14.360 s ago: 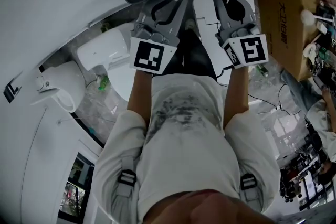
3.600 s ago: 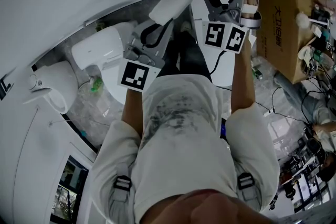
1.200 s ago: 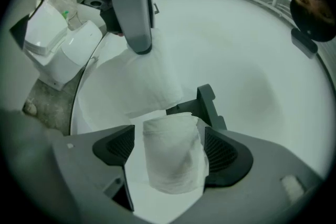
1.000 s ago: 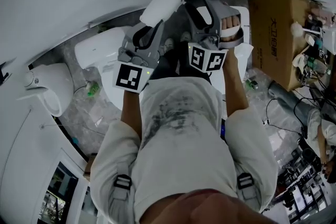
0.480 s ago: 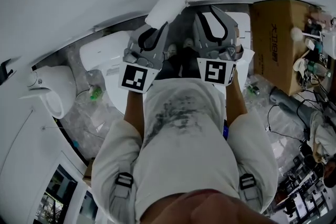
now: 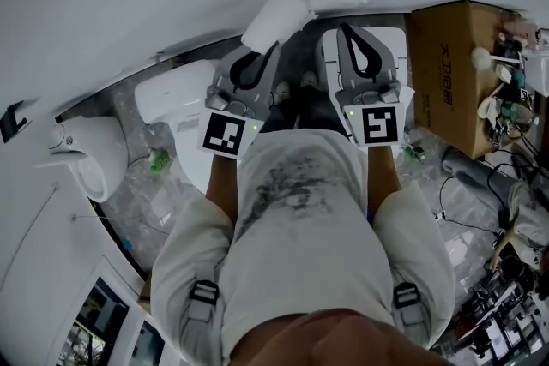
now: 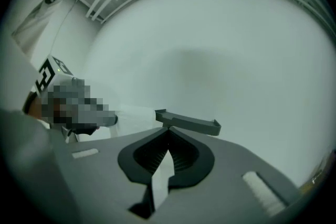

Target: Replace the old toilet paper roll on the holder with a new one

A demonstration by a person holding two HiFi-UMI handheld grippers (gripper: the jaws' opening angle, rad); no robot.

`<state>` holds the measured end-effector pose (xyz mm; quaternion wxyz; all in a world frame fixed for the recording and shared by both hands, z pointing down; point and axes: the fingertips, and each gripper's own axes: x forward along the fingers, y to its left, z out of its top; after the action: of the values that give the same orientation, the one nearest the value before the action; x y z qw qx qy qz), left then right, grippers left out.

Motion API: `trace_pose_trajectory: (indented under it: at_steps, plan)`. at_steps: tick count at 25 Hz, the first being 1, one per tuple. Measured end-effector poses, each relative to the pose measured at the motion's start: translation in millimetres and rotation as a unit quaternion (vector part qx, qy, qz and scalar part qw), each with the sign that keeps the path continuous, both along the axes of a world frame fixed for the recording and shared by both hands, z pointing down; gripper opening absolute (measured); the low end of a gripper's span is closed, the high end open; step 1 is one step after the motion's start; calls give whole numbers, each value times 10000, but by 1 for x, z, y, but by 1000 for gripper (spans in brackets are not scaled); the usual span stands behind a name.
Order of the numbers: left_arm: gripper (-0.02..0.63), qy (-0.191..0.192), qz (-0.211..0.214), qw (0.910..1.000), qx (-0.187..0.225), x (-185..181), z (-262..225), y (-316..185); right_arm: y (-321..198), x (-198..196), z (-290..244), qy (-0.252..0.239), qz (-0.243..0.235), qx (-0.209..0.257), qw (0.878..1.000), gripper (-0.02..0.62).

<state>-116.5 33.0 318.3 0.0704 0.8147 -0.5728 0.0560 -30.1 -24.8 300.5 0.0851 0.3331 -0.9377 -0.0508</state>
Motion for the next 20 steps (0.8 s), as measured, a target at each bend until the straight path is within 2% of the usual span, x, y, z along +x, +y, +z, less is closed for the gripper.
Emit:
trace_pose_trajectory:
  at_steps: [3,8,20]
  plan:
    - [21,52,10,10000,23,2,-4,2,5,6,-2,-248,11,-228,9994,2]
    - [21,119,40,9999,37,4,-6,4,10,12,-2,-398,45,-275,9988,0]
    - [21,128,90,9998,110,3,-14,0,13,4,-3,-283,12,-399,9988,0]
